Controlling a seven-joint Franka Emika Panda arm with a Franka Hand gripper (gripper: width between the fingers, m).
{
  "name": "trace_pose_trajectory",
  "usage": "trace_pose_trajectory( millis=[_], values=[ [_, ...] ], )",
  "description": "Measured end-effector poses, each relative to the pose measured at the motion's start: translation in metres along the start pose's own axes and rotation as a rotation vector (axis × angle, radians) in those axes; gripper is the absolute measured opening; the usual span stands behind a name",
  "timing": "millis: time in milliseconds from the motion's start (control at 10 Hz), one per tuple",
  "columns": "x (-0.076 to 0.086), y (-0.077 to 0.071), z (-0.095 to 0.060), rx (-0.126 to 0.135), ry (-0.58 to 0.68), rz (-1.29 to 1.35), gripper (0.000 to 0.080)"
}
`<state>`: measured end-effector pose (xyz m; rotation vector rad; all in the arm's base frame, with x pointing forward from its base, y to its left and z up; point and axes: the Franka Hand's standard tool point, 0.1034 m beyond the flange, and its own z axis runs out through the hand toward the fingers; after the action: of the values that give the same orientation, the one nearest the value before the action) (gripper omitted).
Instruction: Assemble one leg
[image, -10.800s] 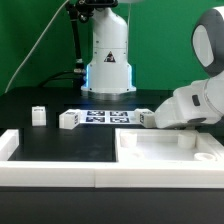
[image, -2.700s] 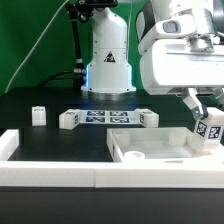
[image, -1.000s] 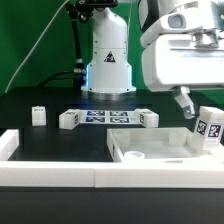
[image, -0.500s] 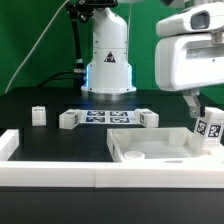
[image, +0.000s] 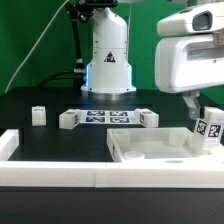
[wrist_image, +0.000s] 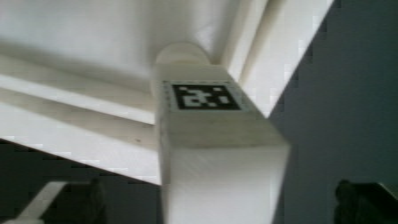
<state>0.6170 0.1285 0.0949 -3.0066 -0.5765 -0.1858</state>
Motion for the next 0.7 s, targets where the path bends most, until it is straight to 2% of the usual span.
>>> trace_pose_trajectory(
  millis=[200, 500, 600, 700],
  values=[
    [-0.0002, -0.0041, 0.0007, -0.014, 0.046, 0.008, 0.0649],
    [-0.0024, -0.0038, 0.0045, -0.015, 0.052, 0.001, 0.0608],
    [-0.0024, -0.0039, 0.0045, -0.015, 0.052, 0.001, 0.0431],
    [-0.0023, -0.0033, 0.0043, -0.015, 0.052, 0.002, 0.0431]
  ],
)
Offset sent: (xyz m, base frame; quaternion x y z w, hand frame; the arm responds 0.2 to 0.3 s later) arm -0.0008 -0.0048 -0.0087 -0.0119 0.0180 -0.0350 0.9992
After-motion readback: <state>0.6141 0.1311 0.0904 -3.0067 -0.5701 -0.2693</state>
